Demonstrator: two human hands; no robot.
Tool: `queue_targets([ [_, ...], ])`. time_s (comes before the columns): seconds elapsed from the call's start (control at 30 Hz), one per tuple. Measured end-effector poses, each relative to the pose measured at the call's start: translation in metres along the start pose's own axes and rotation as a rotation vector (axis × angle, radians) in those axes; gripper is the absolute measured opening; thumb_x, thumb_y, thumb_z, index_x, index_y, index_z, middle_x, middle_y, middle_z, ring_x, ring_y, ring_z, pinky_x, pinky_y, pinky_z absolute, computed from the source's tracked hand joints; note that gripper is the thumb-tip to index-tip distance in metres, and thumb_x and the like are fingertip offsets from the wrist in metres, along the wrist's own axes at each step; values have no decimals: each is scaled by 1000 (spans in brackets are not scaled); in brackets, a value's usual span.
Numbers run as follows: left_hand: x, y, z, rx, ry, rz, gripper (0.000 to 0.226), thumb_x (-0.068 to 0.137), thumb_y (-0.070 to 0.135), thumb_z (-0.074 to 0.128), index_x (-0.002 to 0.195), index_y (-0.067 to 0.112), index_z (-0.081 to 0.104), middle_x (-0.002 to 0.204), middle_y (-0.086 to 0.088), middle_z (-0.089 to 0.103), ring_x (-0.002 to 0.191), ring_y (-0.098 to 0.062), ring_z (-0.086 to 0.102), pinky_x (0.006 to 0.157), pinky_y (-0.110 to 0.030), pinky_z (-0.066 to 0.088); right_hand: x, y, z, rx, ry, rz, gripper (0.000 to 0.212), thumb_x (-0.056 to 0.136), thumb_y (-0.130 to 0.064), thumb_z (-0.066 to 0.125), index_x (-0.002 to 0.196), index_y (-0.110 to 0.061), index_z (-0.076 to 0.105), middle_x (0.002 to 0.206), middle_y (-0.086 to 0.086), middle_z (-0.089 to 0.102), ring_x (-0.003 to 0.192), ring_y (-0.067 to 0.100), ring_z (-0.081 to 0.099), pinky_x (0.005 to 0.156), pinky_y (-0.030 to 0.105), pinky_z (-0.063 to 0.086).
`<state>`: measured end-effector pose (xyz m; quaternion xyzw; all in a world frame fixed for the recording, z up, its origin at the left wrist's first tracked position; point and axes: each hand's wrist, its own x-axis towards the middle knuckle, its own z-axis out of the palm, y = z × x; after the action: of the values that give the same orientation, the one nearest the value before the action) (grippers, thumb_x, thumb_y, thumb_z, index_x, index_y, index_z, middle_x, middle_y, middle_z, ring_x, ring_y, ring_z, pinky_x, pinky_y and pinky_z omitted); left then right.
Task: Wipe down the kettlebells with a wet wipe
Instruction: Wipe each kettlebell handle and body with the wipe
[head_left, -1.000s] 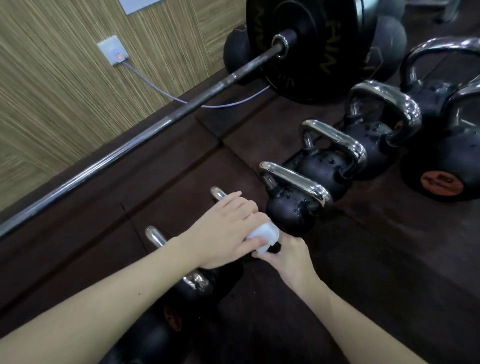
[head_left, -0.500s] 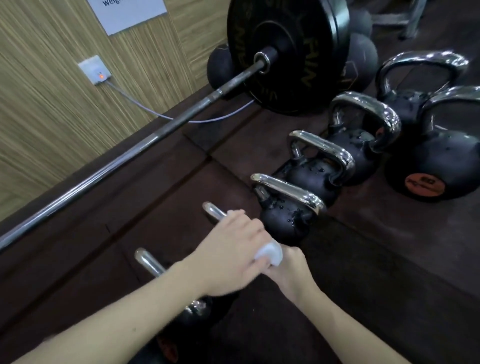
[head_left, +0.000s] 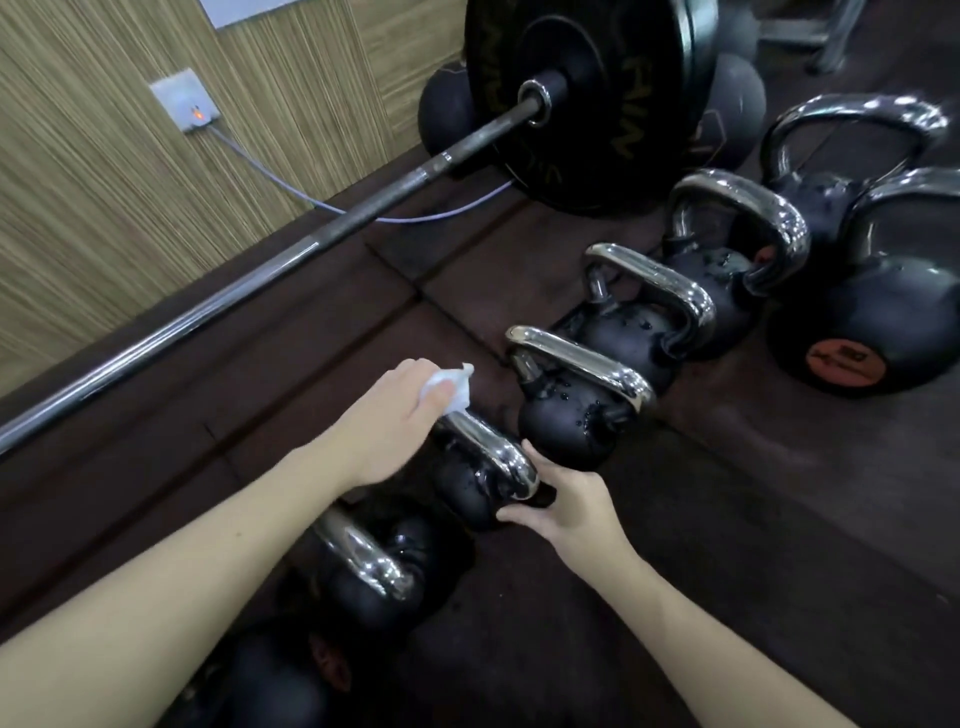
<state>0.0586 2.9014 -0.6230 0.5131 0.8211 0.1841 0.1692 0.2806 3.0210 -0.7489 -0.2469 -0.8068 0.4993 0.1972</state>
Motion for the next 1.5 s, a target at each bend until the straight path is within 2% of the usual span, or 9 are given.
queue_targets([
  [0.2,-36,47,17,518,-34,310,53,109,51,27,138,19,58,133,2,59,144,-27,43,129,-50,21,0,1,1,-16,-8,35,82,63,-28,99,139,-23,65,142,-8,63,132,-2,55,115,29,44],
  [0.33,-36,53,18,619,-54,457,46,110,50,32,138,22,55,129,3,59,130,-22,53,126,-44,24,1,-1,0,-29,-19,51,79,65,-31,98,138,-25,67,140,-11,65,129,-1,59,111,27,46],
  [0.5,-20,38,-3,328,-26,271,33,116,37,24,113,46,55,104,19,54,109,-8,51,113,-39,37,3,-5,-4,-24,-43,27,85,67,-30,97,144,-21,60,148,-12,55,133,-15,41,112,3,28],
  [0.63,-6,35,-16,79,-3,94,39,117,29,25,83,27,44,80,-2,52,83,-21,52,83,-46,46,-7,-1,-28,-35,-73,113,87,64,-51,94,142,-27,63,135,-11,69,114,-10,61,111,21,45],
  [0.8,14,40,-19,-56,117,5,41,116,29,27,90,7,50,101,-11,63,98,-25,56,95,-38,42,-15,17,-81,-153,153,197,57,63,-51,94,111,-25,78,111,-13,74,107,4,66,101,28,53],
  [1.03,67,97,-3,-145,148,130,43,115,28,25,79,13,44,83,-9,56,82,-27,55,85,-52,44,14,33,-109,-46,145,184,97,58,-48,98,143,-35,55,143,-24,54,134,-6,48,114,24,40],
  [1.17,85,113,22,16,78,259,42,116,32,34,76,35,46,67,11,46,78,-25,51,75,-42,40,25,31,-90,-10,123,186,60,60,-38,100,114,-36,73,109,-29,73,110,-15,62,98,16,48],
  [1.3,87,108,30,213,88,286,35,117,28,35,85,42,40,83,17,48,92,-19,49,86,-35,38,25,33,-84,63,170,229,42,65,-32,98,100,-38,75,95,-34,74,95,-13,67,81,7,46],
  [1.5,85,108,43,373,70,294,35,114,39,19,100,42,51,105,16,60,100,-14,50,105,-39,38,34,24,-100,185,93,294,29,67,-47,95,89,-38,80,93,-25,78,93,-6,71,88,18,56],
])
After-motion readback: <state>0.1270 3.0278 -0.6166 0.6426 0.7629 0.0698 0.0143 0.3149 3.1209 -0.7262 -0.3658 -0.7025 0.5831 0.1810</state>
